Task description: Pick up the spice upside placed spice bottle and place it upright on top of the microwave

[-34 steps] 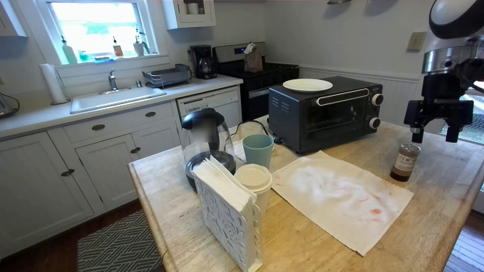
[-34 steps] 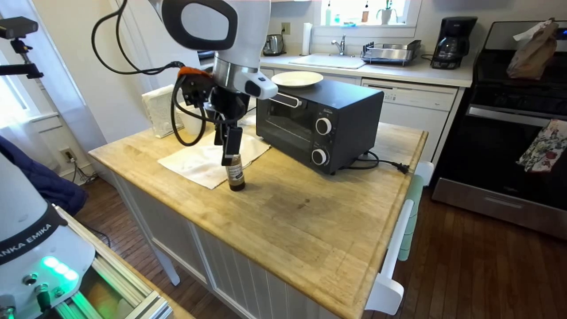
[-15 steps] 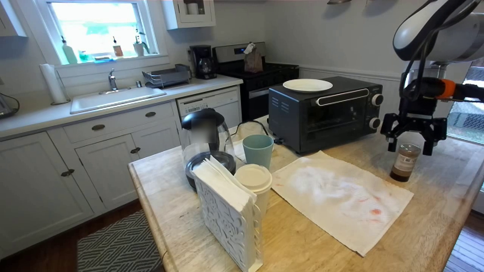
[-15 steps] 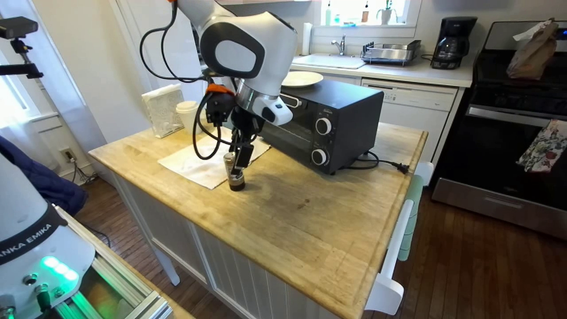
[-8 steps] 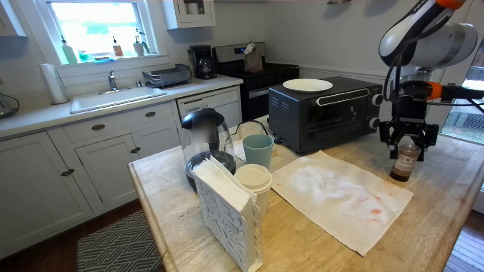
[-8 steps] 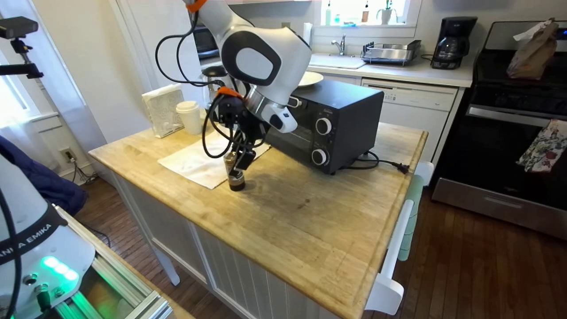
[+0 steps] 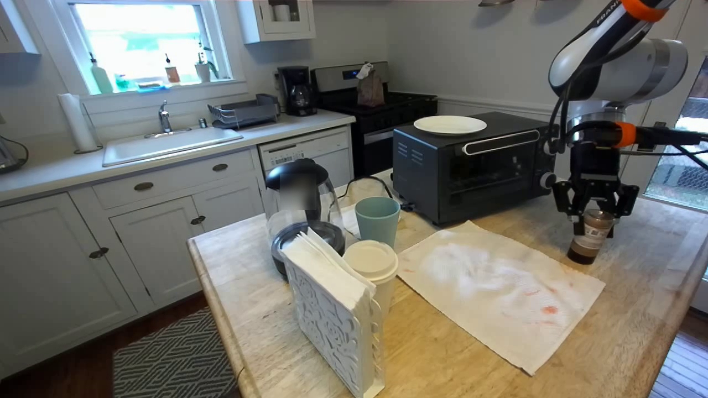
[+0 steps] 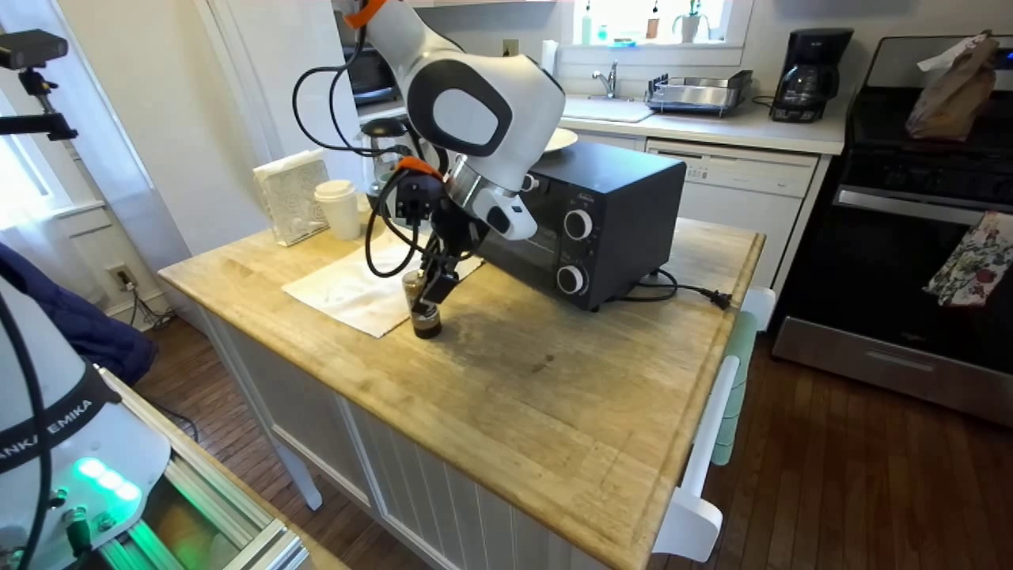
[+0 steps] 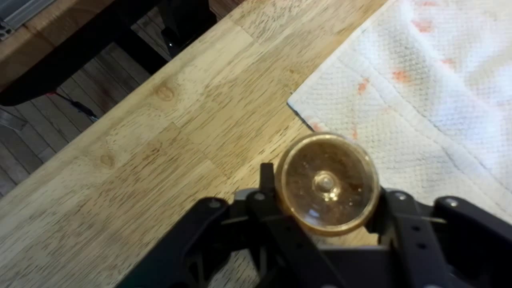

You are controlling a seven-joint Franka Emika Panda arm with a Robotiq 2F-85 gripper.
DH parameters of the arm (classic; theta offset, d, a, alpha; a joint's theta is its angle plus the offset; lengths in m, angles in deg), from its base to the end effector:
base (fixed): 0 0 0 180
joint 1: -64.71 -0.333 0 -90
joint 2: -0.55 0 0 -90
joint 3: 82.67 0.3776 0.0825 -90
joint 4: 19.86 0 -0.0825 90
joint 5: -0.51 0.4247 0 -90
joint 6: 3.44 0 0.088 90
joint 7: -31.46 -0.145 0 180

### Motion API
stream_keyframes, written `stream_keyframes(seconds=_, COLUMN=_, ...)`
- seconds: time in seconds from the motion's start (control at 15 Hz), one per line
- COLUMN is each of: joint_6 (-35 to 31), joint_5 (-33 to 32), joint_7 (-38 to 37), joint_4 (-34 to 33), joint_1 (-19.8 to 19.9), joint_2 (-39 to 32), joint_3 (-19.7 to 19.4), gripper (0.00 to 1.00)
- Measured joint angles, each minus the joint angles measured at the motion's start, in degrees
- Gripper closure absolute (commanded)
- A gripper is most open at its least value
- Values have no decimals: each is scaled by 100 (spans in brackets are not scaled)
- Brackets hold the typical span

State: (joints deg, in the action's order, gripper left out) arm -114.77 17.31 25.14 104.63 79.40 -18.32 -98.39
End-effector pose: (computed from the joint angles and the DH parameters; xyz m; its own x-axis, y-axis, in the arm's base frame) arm 0.4637 -0.2416 0.2090 0.5782 -0.6240 -0.5256 -0.7468 -0.6643 -0.0329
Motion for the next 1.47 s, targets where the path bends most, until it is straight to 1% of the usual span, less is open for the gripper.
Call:
stream_keyframes(seconds=0.13, joint_6=-356, joint_5=0, joint_7=-289, joint_4=172, joint_1=-21, joint_2=151, joint_3=0, gripper=77)
stream_keyframes(seconds=0.4, joint_6=-1337, joint_5=135, joint_7=-813, joint_4=759, joint_1=-96, joint_2=598, joint_3=24, gripper=77)
stream_keyframes(seconds=0.67, joint_6=-2743, joint_5=144, joint_7=-1516, joint_4=1490, joint_1=-283, joint_2=1067, joint_3=91, gripper=77)
stream_keyframes(seconds=0.87, joint_6=-3715, joint_5=67, joint_7=-2084, joint_4=1934, joint_1=-438, joint_2=1264, joint_3=118, gripper=77)
stream_keyframes(seconds=0.93, joint_6=-3999, joint_5=-33, joint_7=-2275, joint_4=2039, joint_1=-481, joint_2=1288, joint_3=122, gripper=77)
stream_keyframes(seconds=1.07, joint_6=-4583, joint_5=-461, joint_7=-2840, joint_4=2202, joint_1=-563, joint_2=1280, joint_3=120, gripper=77)
stream_keyframes(seconds=1.2, joint_6=-5052, joint_5=-1024, joint_7=-3484, joint_4=2308, joint_1=-643, joint_2=1227, joint_3=64, gripper=77)
stream_keyframes(seconds=1.33, joint_6=-5364, joint_5=-1656, joint_7=-4147, joint_4=2373, joint_1=-764, joint_2=1175, joint_3=-96, gripper=77)
stream_keyframes(seconds=1.4, joint_6=-5432, joint_5=-1932, joint_7=-4426, joint_4=2379, joint_1=-829, joint_2=1152, joint_3=-186, gripper=27)
stream_keyframes(seconds=1.47, joint_6=-5457, joint_5=-2116, joint_7=-4615, joint_4=2379, joint_1=-882, joint_2=1138, joint_3=-253, gripper=26)
